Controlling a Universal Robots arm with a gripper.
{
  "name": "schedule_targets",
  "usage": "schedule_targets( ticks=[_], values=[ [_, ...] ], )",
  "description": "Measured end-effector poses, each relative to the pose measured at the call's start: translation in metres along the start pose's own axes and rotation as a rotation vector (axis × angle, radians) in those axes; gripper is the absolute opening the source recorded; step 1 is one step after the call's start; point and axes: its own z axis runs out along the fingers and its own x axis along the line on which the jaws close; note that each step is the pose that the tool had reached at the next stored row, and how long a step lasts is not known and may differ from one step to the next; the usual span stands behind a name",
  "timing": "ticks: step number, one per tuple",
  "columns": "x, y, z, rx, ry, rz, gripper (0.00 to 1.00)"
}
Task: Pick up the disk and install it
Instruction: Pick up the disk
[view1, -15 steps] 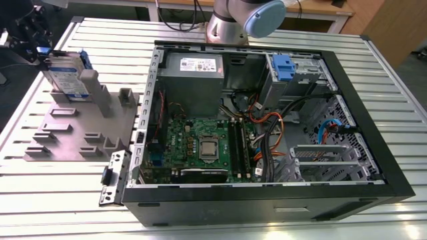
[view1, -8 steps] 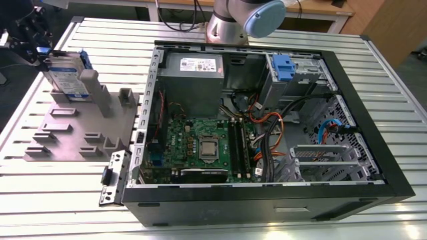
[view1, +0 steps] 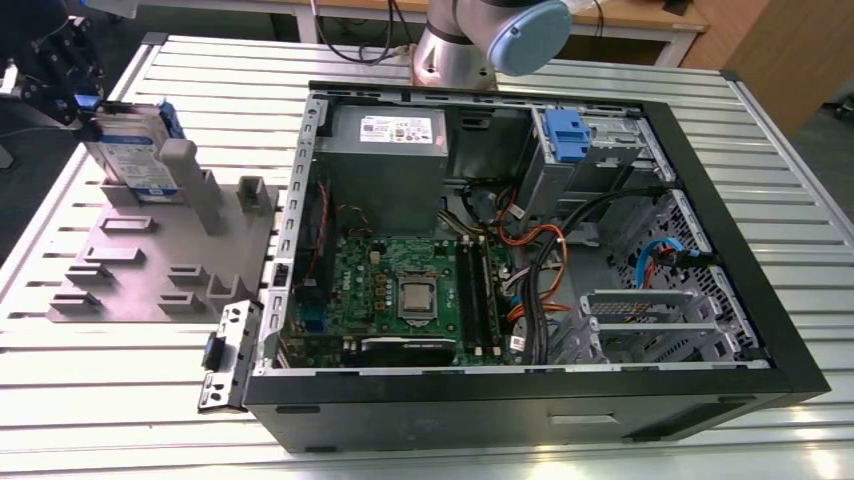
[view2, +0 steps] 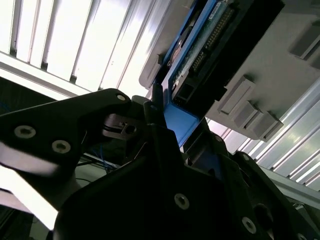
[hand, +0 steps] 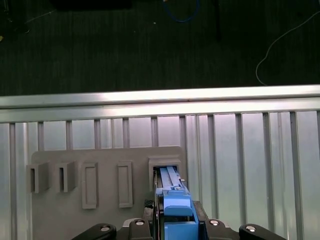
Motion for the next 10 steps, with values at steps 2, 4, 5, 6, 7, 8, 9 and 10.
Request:
schedule_targets(
  ticks=[2,4,5,6,7,8,9,10],
  values=[
    [0.0,0.0,0.0001,0.0003,0.0028,0.0,0.4],
    [0.0,0.0,0.0001,0.0004,0.0055,0.0,0.4],
    [0.0,0.0,0.0001,0.0003,0.0057,0.0,0.4],
    [0.0,0.0,0.0001,0.0002,0.0059,0.0,0.4],
    [0.0,0.0,0.0001,0.0003,0.0059,0.0,0.4],
    [0.0,0.0,0.0001,0.0002,0.006,0.0,0.4],
    [0.0,0.0,0.0001,0.0002,0.006,0.0,0.4],
    [0.0,0.0,0.0001,0.0003,0.006,0.0,0.4]
  ],
)
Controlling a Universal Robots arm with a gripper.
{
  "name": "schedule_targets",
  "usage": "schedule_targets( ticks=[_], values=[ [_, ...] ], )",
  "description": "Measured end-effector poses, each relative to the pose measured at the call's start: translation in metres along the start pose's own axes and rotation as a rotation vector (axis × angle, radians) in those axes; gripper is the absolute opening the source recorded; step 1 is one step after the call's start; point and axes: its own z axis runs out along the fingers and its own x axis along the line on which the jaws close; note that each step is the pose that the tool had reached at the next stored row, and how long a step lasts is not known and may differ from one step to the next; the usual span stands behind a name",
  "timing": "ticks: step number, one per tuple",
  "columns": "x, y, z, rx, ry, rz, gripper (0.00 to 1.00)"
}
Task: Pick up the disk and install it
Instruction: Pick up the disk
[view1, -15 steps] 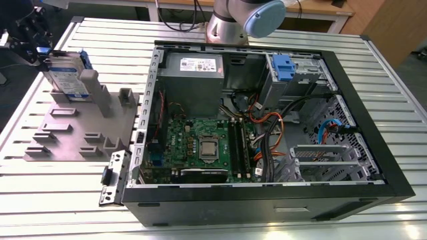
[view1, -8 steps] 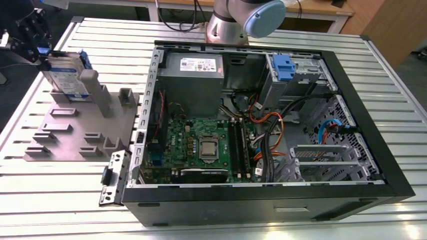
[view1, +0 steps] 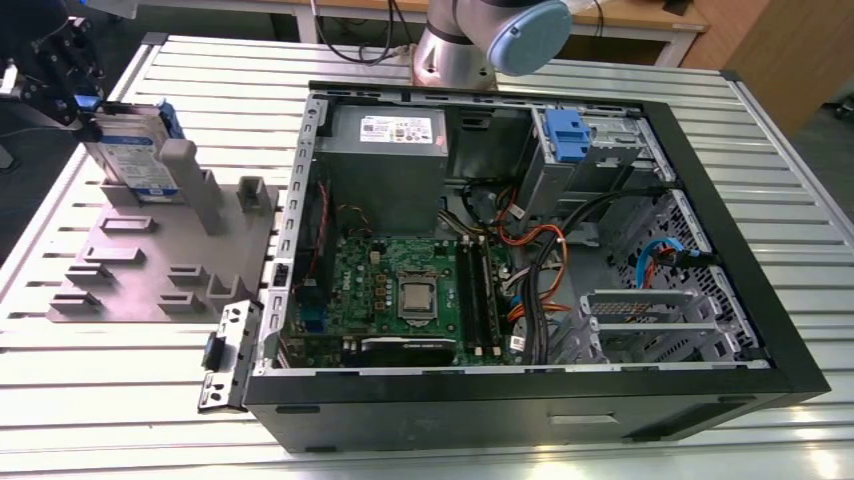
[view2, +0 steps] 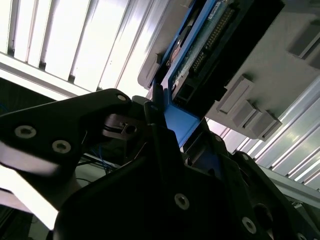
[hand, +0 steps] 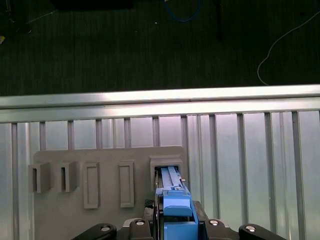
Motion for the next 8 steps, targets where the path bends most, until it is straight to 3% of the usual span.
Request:
schedule_targets(
  ticks=[8],
  values=[
    [0.0,0.0,0.0,-0.0001,0.0,0.0,0.37]
  ],
)
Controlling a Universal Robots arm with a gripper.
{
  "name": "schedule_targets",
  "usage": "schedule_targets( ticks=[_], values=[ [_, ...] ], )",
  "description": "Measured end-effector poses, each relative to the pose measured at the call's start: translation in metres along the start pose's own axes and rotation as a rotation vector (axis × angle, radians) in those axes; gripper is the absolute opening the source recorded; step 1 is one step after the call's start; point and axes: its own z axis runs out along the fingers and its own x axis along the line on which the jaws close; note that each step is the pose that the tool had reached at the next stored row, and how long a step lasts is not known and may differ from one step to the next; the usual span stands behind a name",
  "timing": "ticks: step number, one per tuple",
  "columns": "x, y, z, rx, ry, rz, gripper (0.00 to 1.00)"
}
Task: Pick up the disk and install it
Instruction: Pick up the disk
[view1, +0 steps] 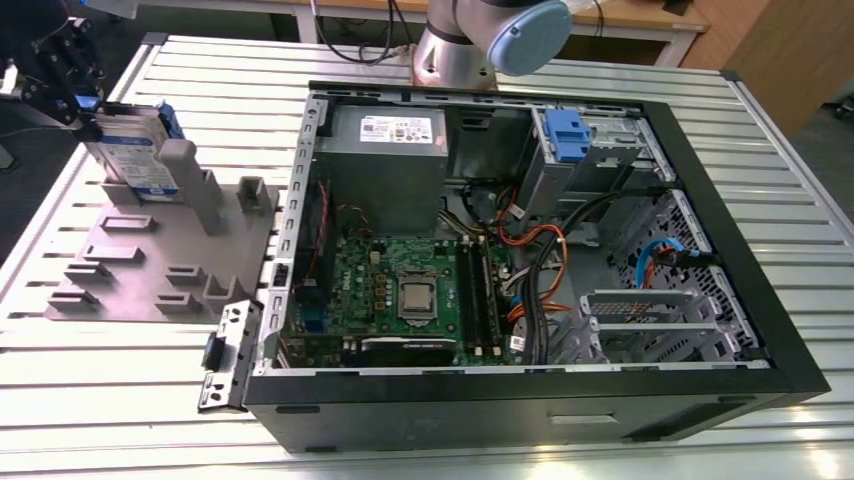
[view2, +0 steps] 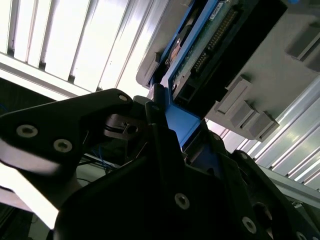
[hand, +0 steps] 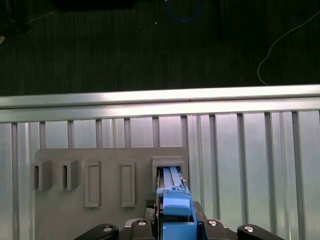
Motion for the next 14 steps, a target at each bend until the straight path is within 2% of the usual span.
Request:
schedule_targets(
  ticks=[11,14],
  values=[
    [0.0,0.0,-0.0001,0.0,0.0002,0.0,0.37],
    [-0.0001,0.0,-0.0026,0.0002,0.0002,0.0,0.37]
  ],
)
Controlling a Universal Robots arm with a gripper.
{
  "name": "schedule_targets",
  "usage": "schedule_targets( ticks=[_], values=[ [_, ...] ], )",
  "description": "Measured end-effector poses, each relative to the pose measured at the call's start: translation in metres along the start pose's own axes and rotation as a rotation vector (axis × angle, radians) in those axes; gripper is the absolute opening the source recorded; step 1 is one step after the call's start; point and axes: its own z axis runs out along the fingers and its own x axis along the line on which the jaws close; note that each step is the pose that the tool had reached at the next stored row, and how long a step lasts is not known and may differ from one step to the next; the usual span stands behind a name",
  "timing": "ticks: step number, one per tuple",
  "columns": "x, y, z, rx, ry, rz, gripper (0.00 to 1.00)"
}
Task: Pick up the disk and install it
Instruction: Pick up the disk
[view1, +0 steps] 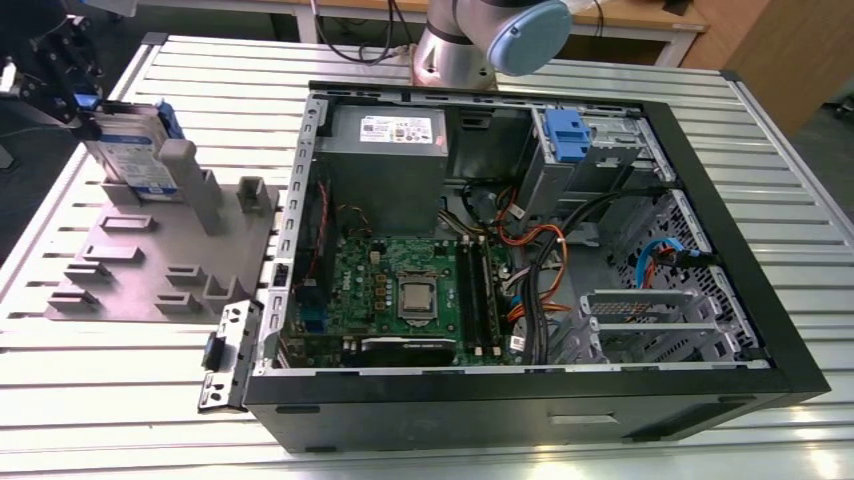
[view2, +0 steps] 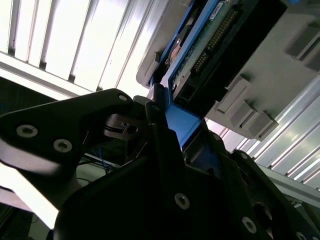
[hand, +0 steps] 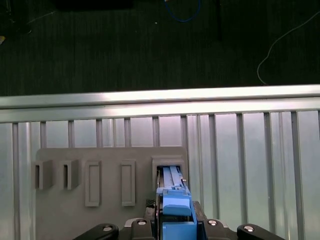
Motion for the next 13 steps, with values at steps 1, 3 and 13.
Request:
schedule_targets(
  ticks=[1,3,13],
  values=[
    [0.0,0.0,-0.0009,-0.0002,0.0001,0.0,0.37],
    [0.0,0.0001,-0.0028,-0.0001,0.0,0.0,0.37],
    [-0.0001,0.0001,-0.0058,-0.0001,0.0001,0.0,0.37]
  ],
)
